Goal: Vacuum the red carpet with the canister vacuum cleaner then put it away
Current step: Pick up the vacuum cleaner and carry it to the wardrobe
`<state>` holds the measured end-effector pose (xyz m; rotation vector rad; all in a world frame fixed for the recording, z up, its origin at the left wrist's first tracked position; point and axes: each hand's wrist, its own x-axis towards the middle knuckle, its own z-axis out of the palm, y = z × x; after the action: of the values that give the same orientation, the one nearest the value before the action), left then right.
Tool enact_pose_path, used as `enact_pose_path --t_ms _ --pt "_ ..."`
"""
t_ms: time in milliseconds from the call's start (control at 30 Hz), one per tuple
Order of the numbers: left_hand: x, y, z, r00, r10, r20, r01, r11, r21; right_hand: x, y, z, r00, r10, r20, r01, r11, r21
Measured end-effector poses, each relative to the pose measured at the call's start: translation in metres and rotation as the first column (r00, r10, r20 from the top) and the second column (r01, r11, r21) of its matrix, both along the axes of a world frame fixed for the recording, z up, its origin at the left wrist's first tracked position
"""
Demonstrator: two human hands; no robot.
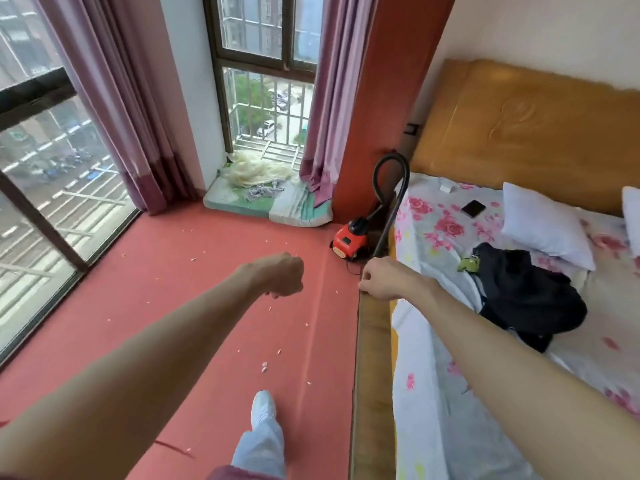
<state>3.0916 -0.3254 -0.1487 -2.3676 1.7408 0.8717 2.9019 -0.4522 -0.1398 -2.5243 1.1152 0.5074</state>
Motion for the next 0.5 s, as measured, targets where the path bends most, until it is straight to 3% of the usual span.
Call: enact_pose_path --t_ms 200,367,500 --pt "0.068 -0.114 -0.007 0.987 -0.155 0.037 0.154 0.988 0.029 0.051 -0.089 0.002 0.985 -0.164 -0.053 0.166 0.985 0.039" --pt "0.142 -0.200 0.008 0.982 -0.173 0.078 0.178 0.982 -0.066 0.104 -0.158 0.014 0.967 -0.254 0.000 0.253 0.966 0.049" --pt "0.166 -0.238 -0.010 0.970 -0.243 0.012 0.243 0.970 0.029 0.127 -0.191 -0.003 0.955 -0.285 -0.085 0.294 0.946 0.133"
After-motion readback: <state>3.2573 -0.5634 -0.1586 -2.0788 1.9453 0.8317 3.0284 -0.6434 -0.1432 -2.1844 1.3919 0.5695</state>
